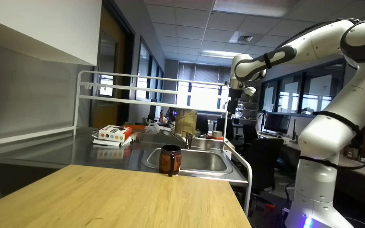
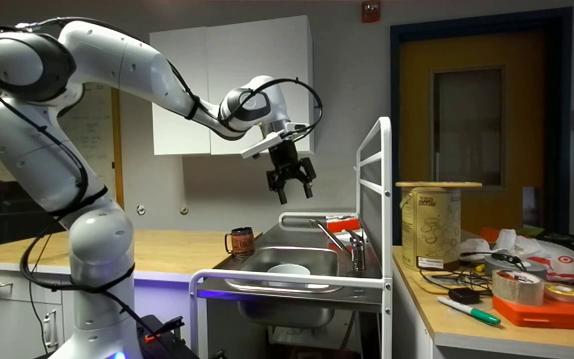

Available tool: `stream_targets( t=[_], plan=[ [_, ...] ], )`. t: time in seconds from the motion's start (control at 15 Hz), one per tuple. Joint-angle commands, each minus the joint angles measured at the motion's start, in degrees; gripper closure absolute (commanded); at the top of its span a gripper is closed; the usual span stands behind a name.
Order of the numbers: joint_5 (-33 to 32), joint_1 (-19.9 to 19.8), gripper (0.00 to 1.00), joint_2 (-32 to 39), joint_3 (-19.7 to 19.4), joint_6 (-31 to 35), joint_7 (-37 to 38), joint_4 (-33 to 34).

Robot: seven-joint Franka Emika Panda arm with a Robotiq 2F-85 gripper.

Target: Put the mug in the sink

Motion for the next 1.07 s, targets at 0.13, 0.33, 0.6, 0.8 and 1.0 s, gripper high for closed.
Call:
stream_targets(
  t=[0.13,0.33,0.6,0.8,1.0],
  plan=[
    [0.0,0.1,0.0,0.0,-0.1,-0.2,0.0,0.2],
    [0.0,0.1,0.0,0.0,-0.1,-0.2,0.0,0.2],
    [0.4,0.8,0.0,3.2,0.7,-0.9,0.8,1.8],
    [0.3,2.0,0.0,7.1,2.7,-1.6,2.7,3.3],
    [-0.1,3.7,0.0,12.5,6.3,-2.8,6.7,5.9]
  ],
)
